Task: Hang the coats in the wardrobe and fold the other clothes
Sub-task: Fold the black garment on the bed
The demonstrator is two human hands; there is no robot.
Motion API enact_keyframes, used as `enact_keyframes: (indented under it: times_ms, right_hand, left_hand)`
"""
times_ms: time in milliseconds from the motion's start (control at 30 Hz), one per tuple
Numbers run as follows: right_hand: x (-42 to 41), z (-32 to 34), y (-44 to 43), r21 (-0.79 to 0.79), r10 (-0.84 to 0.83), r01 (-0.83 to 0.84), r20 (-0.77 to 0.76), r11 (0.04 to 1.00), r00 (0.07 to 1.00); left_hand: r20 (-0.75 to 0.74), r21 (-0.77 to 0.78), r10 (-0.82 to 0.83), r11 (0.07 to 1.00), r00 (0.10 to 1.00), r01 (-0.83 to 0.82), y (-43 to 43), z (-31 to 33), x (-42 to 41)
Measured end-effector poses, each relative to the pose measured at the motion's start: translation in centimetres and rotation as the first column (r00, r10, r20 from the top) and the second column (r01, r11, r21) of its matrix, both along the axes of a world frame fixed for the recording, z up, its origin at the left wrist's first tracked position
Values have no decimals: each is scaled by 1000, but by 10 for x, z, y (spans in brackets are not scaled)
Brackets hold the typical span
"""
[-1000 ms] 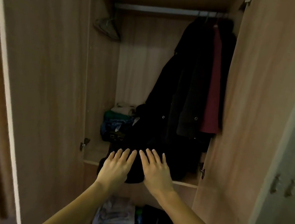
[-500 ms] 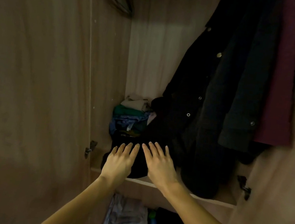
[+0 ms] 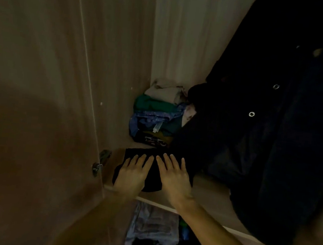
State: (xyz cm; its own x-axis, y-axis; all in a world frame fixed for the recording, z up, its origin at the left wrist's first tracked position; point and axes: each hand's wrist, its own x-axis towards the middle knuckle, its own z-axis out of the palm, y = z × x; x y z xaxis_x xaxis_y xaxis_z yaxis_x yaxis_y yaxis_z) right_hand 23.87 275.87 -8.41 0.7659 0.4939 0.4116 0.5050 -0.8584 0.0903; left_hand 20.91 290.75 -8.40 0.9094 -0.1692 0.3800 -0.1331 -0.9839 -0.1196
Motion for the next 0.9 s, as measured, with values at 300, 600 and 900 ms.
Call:
enact_keyframes:
  times_ms: [300,600,900]
  right_hand:
    - [34,-131,12,-78,88,-135,-440,988,894]
    - [51,-111,22,33,114,-115,-542,993,832]
    - [-6,-35,-5,206,87,18,-492,978,866]
  left_hand:
    - [-339,37,203,979,919,-203,25,-153,22]
    - [-473,23,296,946,830,-323,22,-118,55]
    - [-285,-274,126,939,950,-207,-1,-46,-10]
